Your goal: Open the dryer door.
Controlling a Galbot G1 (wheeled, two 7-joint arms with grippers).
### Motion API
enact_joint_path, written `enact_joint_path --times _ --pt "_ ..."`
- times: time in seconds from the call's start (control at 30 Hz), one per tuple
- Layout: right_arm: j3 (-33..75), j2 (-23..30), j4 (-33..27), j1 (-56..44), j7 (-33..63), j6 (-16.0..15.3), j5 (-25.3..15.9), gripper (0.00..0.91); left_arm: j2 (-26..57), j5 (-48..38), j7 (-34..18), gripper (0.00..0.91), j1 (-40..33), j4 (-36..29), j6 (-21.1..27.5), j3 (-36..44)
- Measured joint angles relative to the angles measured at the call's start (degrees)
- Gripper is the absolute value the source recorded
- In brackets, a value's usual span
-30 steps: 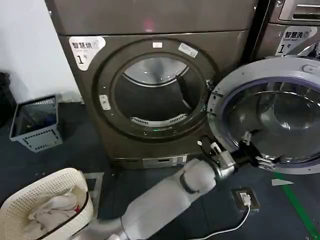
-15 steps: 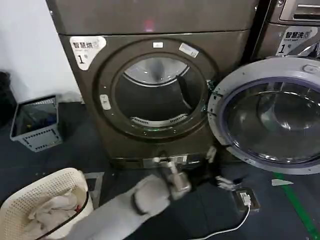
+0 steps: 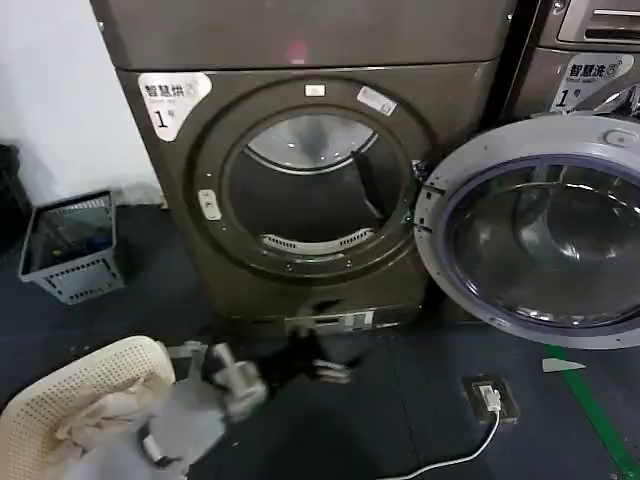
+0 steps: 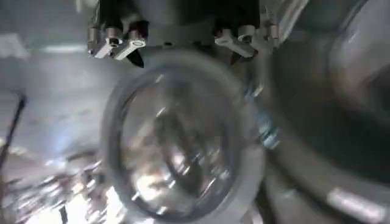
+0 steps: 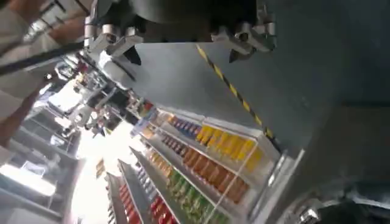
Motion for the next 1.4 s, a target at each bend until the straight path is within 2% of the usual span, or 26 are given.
enact_joint_path --times 0.23,0.43,0.63,0.83,0.93,1.17,1.4 --pt "-0.4 0.3 2.4 0.4 0.1 -2.4 0.1 0.907 2.9 -5.1 -2.2 0.907 10.1 -2.1 7.5 -12.8" --pt "-0.6 1.2 2.1 0.5 1.1 -3.3 -0.8 0.907 2.7 -11.3 -5.0 0.907 20.2 -4.4 14.2 -23.8" --pt "-0.7 2.5 1.0 0.6 2.9 -3.6 -2.4 0.907 0.2 -22.2 -12.5 0.907 29.1 -6.0 24.0 -35.3" --pt "-0.4 3.7 0.5 0.5 3.9 -3.4 -2.7 0.907 -1.4 -34.2 -22.5 0.907 32.7 -5.8 34.0 -42.8" --pt "-0.3 4.4 0.5 0.3 3.9 -3.0 -2.2 0.907 -1.2 -39.8 -27.4 0.907 33.3 -5.2 34.7 -45.2" --pt "0.1 5.3 0.4 0.1 3.9 -2.7 0.7 0.907 1.3 -51.8 -34.8 0.907 36.6 -2.7 34.7 -49.3" --pt "0.3 6.2 0.7 0.1 4.0 -2.7 1.4 0.907 6.5 -64.4 -45.6 0.907 40.6 0.0 34.7 -50.0"
